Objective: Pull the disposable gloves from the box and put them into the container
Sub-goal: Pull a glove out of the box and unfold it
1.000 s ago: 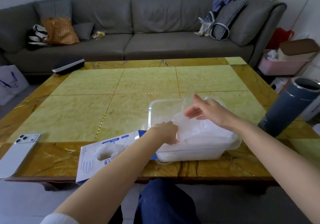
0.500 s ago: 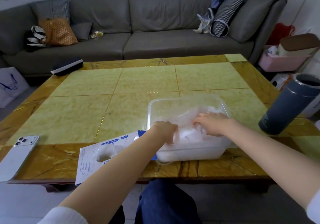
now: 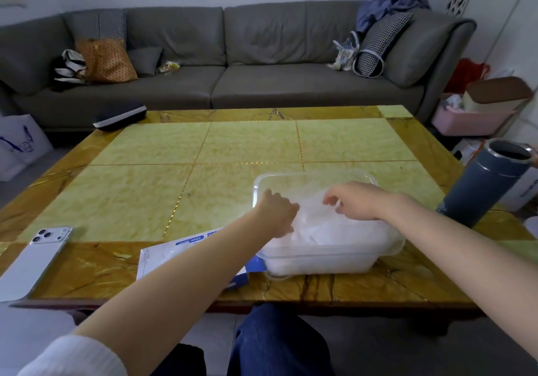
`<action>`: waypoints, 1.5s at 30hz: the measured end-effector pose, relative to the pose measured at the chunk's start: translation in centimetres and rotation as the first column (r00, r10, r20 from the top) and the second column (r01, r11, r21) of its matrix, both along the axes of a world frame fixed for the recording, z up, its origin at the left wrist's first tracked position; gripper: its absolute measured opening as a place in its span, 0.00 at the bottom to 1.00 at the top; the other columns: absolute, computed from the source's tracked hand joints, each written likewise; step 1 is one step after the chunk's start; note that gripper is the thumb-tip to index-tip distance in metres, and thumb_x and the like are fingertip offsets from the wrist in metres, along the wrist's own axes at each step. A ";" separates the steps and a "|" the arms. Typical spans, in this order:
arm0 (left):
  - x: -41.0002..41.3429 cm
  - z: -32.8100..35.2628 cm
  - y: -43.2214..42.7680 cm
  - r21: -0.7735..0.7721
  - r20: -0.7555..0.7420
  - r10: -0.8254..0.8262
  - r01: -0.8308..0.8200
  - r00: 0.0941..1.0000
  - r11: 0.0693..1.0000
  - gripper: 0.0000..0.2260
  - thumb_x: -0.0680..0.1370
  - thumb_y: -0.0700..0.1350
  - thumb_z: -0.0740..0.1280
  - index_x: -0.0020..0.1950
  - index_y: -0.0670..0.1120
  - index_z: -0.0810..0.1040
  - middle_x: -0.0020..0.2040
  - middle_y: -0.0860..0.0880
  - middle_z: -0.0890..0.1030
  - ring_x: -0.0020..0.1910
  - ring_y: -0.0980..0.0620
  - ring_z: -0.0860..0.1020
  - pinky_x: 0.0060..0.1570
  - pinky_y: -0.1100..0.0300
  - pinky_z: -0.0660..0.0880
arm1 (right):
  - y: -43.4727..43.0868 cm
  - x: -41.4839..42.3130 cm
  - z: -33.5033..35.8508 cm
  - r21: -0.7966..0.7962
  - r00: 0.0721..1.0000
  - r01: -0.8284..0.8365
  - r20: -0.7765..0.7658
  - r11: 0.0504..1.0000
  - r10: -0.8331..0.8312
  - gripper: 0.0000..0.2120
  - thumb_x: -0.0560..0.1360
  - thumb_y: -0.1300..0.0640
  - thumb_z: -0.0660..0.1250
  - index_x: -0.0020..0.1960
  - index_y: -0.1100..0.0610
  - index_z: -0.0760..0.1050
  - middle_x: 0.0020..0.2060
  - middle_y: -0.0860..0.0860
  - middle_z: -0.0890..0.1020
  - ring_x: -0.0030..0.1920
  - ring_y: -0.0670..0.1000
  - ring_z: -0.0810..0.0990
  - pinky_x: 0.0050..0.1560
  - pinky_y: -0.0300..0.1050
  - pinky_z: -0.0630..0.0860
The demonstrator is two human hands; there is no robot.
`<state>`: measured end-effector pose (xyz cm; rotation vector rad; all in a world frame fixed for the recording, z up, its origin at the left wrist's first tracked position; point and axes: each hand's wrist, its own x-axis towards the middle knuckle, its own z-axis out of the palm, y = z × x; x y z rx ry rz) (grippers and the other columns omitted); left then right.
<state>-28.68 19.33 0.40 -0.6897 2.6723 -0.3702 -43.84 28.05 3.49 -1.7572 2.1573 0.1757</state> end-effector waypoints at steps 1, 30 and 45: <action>0.8 0.5 -0.1 -0.038 -0.066 -0.018 0.015 0.998 0.999 0.22 0.81 0.53 0.58 0.72 0.46 0.63 0.67 0.45 0.71 0.68 0.44 0.67 0.68 0.49 0.58 | 0.0 0.8 0.4 -0.083 0.999 -0.014 -0.034 0.996 0.011 0.20 0.79 0.63 0.58 0.70 0.53 0.67 0.68 0.50 0.70 0.66 0.52 0.70 0.62 0.46 0.69; 22.5 -6.2 -1.5 0.414 -0.330 0.601 -0.460 0.728 0.786 0.26 0.78 0.54 0.64 0.73 0.50 0.61 0.71 0.49 0.65 0.70 0.46 0.62 0.67 0.49 0.60 | -7.6 22.6 -8.6 -0.332 0.974 -0.135 0.127 0.933 0.186 0.08 0.79 0.54 0.62 0.43 0.55 0.72 0.47 0.53 0.79 0.42 0.52 0.75 0.40 0.43 0.68; 22.7 -6.6 -1.5 0.399 -0.366 0.625 -0.491 0.689 0.775 0.27 0.76 0.56 0.65 0.71 0.47 0.63 0.69 0.50 0.68 0.69 0.48 0.63 0.66 0.52 0.61 | -9.1 18.9 -5.6 -0.518 0.942 0.193 0.334 0.833 -0.011 0.17 0.73 0.71 0.51 0.29 0.57 0.62 0.38 0.64 0.79 0.36 0.58 0.76 0.36 0.53 0.75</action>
